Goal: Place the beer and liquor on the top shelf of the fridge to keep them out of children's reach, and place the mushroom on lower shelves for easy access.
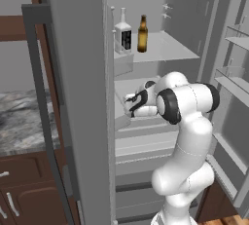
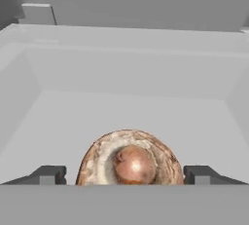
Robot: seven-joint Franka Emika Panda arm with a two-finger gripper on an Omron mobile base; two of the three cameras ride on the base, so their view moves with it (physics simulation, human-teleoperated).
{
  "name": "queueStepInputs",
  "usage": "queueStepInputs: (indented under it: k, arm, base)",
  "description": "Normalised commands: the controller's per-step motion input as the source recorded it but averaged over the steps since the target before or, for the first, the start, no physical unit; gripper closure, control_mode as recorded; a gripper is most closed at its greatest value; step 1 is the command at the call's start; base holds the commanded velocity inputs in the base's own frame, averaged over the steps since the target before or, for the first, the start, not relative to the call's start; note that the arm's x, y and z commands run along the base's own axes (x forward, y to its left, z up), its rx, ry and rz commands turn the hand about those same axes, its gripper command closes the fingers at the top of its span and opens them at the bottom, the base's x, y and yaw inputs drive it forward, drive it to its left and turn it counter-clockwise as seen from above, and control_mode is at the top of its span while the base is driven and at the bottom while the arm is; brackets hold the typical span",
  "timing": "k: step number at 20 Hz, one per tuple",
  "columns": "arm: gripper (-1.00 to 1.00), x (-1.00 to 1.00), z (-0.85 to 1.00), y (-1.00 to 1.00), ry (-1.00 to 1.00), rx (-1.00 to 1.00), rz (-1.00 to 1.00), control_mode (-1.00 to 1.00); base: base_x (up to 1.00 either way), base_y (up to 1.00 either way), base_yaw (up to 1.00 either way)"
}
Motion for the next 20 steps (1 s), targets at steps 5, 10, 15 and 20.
queueStepInputs:
  k: [5,10,15,20]
  arm:
    - [-1.0,-0.18,0.19,-0.01,0.0,0.0,0.0,-1.0]
    - [-1.0,-0.7,0.59,-0.02,-0.01,0.0,0.0,-1.0]
    - [-1.0,-0.96,0.62,-0.14,-0.01,0.0,0.0,-1.0]
    - [-1.0,-1.0,0.76,-0.11,0.0,-0.01,0.0,-1.0]
  base:
    - [0.0,0.0,0.0]
    - [0.0,0.0,0.0]
    - [0.0,0.0,0.0]
    - [0.0,0.0,0.0]
